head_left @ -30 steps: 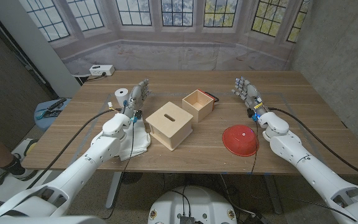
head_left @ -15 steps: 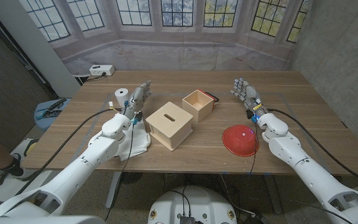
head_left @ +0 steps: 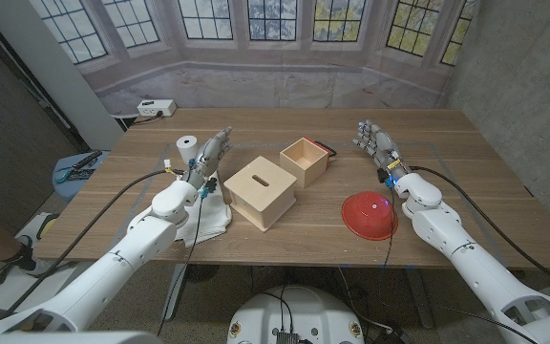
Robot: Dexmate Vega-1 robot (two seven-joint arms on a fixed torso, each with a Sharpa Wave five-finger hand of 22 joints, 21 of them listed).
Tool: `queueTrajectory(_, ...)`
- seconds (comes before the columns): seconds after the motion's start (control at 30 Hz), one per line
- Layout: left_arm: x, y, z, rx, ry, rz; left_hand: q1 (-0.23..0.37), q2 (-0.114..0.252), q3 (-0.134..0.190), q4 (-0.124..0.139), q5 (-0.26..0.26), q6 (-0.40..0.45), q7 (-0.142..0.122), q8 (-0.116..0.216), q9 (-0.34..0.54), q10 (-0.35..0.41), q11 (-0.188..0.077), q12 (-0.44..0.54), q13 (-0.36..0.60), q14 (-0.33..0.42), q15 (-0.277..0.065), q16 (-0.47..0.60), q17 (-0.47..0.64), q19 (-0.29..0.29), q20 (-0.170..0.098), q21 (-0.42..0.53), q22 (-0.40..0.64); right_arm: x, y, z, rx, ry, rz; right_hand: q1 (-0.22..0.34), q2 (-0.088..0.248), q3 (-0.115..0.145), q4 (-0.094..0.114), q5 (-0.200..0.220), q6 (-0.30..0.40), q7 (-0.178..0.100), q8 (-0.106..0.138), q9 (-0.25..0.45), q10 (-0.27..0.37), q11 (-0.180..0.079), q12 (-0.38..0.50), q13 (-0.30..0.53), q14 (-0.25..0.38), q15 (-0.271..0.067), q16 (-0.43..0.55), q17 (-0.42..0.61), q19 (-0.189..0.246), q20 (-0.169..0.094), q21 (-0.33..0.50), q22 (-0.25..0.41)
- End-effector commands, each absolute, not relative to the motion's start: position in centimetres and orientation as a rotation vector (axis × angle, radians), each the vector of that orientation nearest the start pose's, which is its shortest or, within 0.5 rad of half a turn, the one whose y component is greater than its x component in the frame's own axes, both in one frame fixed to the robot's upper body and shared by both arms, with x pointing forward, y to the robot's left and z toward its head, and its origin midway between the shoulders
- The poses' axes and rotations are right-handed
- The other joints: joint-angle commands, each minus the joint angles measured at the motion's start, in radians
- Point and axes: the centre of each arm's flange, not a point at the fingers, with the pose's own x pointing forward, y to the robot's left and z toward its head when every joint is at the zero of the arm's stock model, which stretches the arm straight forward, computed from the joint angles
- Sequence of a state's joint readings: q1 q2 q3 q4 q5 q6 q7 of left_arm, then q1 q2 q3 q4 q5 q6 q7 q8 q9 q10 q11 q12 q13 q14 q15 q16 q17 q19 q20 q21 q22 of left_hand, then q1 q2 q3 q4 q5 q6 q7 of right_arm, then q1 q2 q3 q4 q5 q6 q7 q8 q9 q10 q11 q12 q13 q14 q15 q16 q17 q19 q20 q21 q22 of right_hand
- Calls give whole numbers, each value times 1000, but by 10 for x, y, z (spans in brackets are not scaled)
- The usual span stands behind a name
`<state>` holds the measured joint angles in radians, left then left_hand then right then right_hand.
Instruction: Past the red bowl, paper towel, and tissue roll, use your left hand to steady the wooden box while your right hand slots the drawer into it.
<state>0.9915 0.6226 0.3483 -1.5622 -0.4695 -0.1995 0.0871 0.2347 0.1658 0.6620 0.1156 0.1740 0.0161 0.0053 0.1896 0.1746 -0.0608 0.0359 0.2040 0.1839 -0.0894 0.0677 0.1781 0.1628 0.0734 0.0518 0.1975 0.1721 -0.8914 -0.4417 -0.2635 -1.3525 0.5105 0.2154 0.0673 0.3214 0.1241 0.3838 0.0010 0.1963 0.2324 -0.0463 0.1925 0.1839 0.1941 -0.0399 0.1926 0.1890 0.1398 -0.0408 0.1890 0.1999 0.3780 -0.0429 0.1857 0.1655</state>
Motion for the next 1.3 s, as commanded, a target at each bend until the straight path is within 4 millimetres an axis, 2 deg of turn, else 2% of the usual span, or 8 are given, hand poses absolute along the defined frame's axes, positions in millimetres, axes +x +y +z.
queueTrajectory(0.03,572,281,-45,242,-610,-166,9,-1,3,-7,6,6,0,0,5,3,-4,8,5,2,2,2,3,6,0,3,3,652,-282,-24,-35,-585,216,8,2,0,-6,-2,2,5,4,5,3,6,2,4,2,-34,11,1,2,-19,3,3)
queueTrajectory(0.7,516,299,-39,401,-622,-152,7,-3,3,-12,6,1,-6,-3,5,3,-8,7,5,0,4,-1,5,6,0,2,4,656,-270,-15,-63,-598,227,15,3,-4,-21,-5,3,7,4,5,4,7,2,4,1,-33,14,1,1,-17,3,3)
queueTrajectory(0.97,504,305,-37,473,-618,-153,7,-2,3,-13,6,7,-6,-2,5,6,-9,7,5,1,3,0,5,6,1,2,4,656,-268,-9,-82,-602,228,19,3,-5,-28,-5,4,7,4,5,5,7,2,4,0,-34,14,0,0,-18,3,3)
queueTrajectory(1.3,496,303,-30,614,-626,-169,4,-2,4,-13,6,17,-6,1,6,15,-13,10,5,5,-1,1,6,7,2,2,4,651,-268,2,-125,-608,223,5,2,-14,-23,-7,4,7,4,5,7,7,3,4,-1,-33,17,4,-2,-18,3,4)
